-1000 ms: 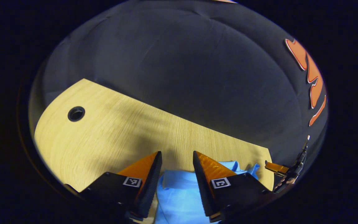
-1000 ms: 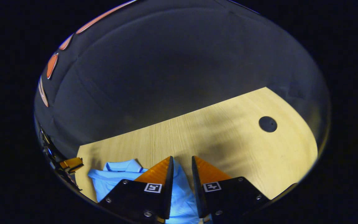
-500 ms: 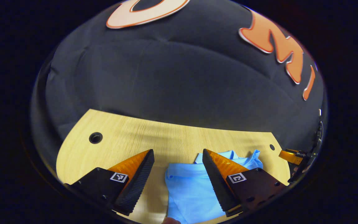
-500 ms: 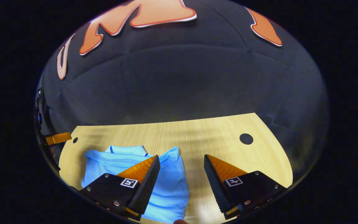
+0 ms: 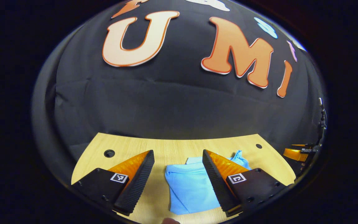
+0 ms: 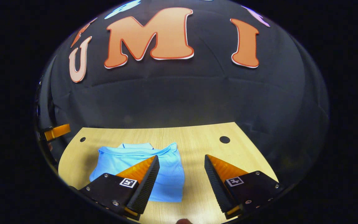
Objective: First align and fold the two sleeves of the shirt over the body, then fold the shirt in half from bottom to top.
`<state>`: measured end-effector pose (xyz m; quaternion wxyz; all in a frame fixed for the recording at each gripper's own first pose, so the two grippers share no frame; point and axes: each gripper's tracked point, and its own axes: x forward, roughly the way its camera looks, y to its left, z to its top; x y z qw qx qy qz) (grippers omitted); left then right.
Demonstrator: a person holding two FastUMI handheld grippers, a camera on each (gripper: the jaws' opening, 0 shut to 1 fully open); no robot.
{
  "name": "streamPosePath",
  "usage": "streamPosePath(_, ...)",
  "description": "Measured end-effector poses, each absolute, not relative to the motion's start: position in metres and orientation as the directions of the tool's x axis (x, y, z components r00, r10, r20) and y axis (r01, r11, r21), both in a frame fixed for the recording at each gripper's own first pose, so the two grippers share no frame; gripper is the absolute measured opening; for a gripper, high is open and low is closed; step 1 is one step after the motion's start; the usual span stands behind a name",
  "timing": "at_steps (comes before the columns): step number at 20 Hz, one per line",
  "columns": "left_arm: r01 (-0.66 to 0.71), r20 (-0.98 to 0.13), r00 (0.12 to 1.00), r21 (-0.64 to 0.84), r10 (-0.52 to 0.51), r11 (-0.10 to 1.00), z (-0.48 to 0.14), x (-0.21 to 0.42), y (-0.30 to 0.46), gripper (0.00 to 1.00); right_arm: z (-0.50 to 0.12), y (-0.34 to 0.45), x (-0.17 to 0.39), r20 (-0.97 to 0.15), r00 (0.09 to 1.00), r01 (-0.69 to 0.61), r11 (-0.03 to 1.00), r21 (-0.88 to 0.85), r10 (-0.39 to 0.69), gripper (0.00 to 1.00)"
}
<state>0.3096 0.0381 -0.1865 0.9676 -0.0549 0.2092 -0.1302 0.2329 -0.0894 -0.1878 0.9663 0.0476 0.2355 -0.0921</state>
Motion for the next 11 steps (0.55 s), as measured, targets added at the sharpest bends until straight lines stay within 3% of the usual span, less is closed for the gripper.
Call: streamPosePath(11,0.188,-0.213,0.955,-0.11,-0.208,0.976,-0.113,0.139,0.039,1.0,-0.107,-0.106,0.099,-0.31,0.942,0.147,0.988,0.046,-0.126,0.88)
